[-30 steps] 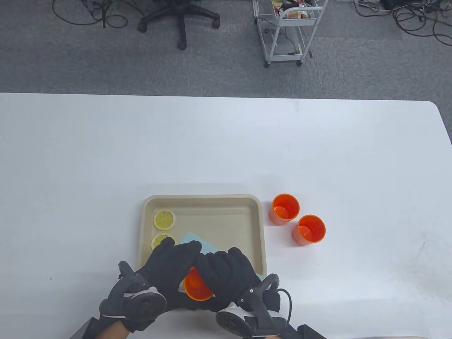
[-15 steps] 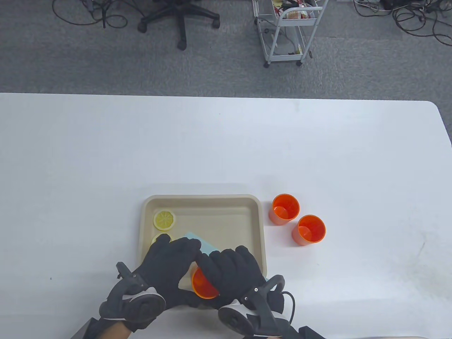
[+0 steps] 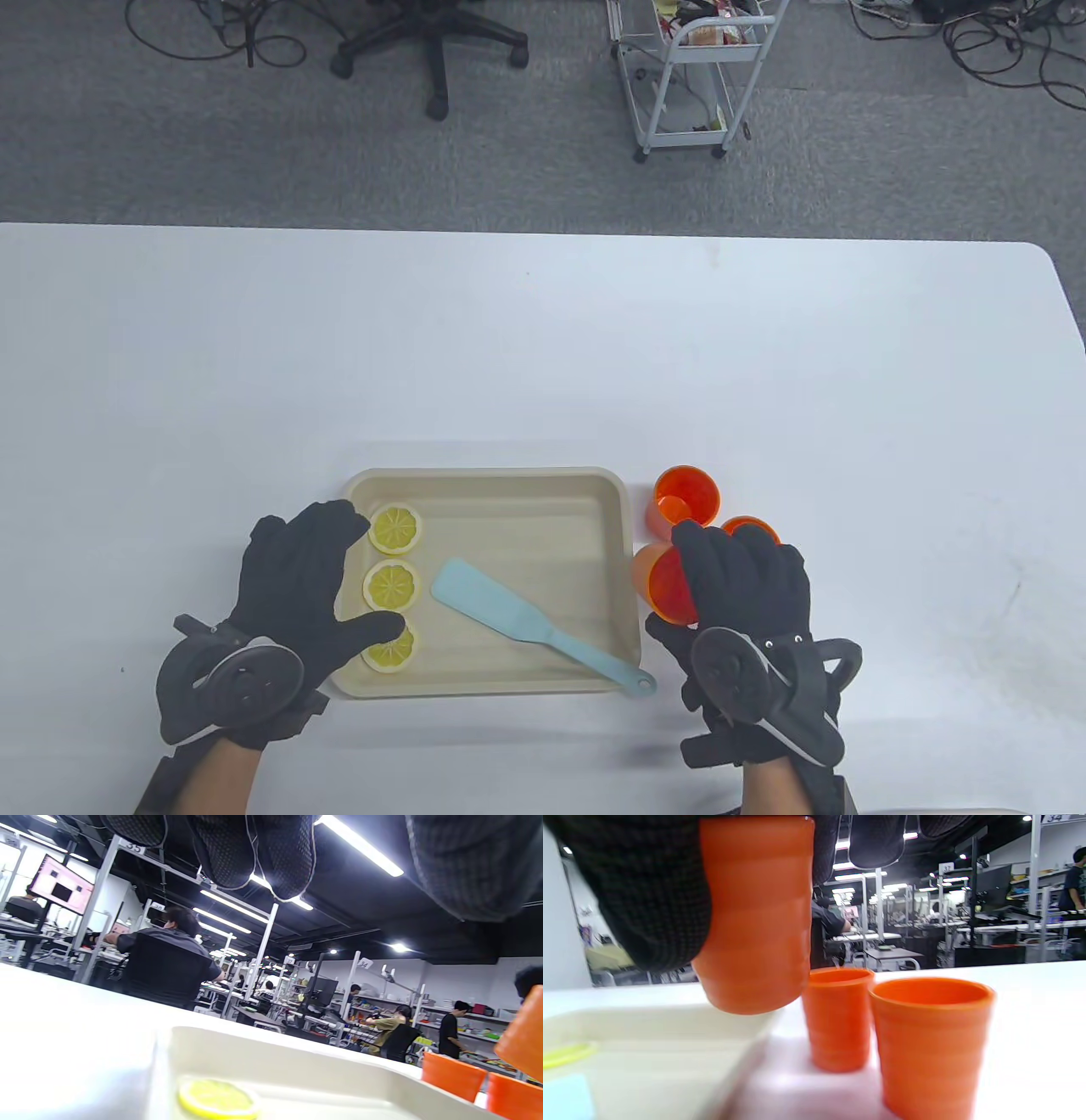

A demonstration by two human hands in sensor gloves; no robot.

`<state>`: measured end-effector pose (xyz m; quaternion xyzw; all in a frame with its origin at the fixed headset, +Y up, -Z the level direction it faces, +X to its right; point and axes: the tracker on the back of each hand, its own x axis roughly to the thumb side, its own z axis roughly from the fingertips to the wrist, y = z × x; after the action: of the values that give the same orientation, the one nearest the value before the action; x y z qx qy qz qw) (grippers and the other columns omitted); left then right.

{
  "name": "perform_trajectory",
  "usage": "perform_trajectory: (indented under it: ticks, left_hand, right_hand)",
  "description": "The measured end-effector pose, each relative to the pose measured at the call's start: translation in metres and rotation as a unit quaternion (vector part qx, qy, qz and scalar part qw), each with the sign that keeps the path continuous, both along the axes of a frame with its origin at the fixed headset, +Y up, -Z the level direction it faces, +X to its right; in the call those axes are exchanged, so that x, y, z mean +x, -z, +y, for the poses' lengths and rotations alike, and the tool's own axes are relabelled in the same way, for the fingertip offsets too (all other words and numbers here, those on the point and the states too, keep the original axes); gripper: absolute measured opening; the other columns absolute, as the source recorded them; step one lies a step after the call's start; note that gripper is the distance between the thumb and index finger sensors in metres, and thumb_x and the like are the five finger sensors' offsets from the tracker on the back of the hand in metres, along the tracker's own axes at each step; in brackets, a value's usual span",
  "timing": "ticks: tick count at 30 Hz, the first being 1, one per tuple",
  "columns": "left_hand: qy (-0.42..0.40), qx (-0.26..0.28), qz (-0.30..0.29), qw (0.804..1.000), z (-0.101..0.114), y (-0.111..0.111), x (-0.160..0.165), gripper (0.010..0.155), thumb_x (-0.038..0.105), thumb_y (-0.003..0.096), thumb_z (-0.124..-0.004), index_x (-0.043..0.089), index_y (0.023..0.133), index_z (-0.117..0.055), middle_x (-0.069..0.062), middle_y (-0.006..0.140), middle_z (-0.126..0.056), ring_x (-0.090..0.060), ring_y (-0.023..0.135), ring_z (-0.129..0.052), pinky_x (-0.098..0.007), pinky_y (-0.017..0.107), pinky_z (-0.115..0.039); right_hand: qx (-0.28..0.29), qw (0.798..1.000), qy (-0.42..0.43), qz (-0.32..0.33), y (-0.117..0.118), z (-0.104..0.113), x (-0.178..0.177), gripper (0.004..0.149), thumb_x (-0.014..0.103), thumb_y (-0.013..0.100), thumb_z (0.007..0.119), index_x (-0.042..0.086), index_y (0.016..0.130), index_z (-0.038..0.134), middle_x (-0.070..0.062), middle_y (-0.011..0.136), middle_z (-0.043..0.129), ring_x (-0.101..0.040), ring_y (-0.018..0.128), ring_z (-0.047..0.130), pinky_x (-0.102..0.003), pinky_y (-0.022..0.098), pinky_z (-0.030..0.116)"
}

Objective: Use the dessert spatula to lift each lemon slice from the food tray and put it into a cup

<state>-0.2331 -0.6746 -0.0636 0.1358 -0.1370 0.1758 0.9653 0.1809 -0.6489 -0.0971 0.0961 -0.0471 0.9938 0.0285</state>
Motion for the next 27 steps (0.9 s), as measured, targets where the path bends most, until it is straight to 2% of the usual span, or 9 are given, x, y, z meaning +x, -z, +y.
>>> perform_trajectory:
  ticks: [8,18,21,24,27]
  left_hand:
    - [0.011,-0.015,0.022,1.000,-0.007,0.004,-0.011,0.116,0.071,0.0419,-0.087,0.019,0.121,-0.021,-0.002,0.120,-0.064,-0.042,0.116,-0.060,-0.076,0.082,-0.044]
    - [0.020,-0.025,0.029,0.999,-0.009,0.007,-0.013,0.116,0.071,0.0419,-0.087,0.019,0.121,-0.021,-0.003,0.120,-0.064,-0.042,0.116,-0.060,-0.076,0.082,-0.043]
    - [0.020,-0.026,0.031,0.999,-0.009,0.007,-0.014,0.115,0.071,0.0421,-0.086,0.019,0.121,-0.021,-0.003,0.120,-0.064,-0.043,0.116,-0.060,-0.076,0.082,-0.043]
    - [0.024,-0.027,0.033,0.999,-0.010,0.007,-0.015,0.116,0.071,0.0417,-0.087,0.019,0.122,-0.021,-0.003,0.120,-0.064,-0.043,0.116,-0.060,-0.076,0.082,-0.043]
    - [0.027,-0.029,0.035,0.999,-0.010,0.007,-0.015,0.116,0.071,0.0420,-0.087,0.018,0.122,-0.021,-0.003,0.120,-0.064,-0.043,0.116,-0.060,-0.077,0.082,-0.043]
  right_hand:
    - [-0.054,0.997,-0.055,-0.007,0.019,-0.030,0.002,0.103,0.053,0.039,0.105,0.030,0.115,0.039,0.000,0.114,0.059,-0.043,0.114,0.047,-0.070,0.080,0.036]
    - [-0.089,0.989,-0.117,-0.002,0.030,-0.052,-0.007,0.102,0.055,0.038,0.105,0.031,0.115,0.043,0.002,0.115,0.060,-0.040,0.116,0.038,-0.070,0.080,0.031]
    - [-0.082,0.990,-0.114,-0.003,0.031,-0.052,-0.007,0.101,0.056,0.038,0.104,0.031,0.115,0.043,0.001,0.115,0.060,-0.040,0.116,0.039,-0.070,0.080,0.031]
    - [-0.101,0.988,-0.113,-0.007,0.030,-0.051,-0.006,0.101,0.056,0.039,0.104,0.030,0.115,0.042,-0.001,0.117,0.057,-0.042,0.116,0.038,-0.070,0.080,0.031]
    - [-0.109,0.990,-0.091,-0.007,0.024,-0.040,-0.005,0.106,0.057,0.039,0.103,0.028,0.117,0.037,-0.006,0.120,0.048,-0.043,0.116,0.036,-0.071,0.080,0.031]
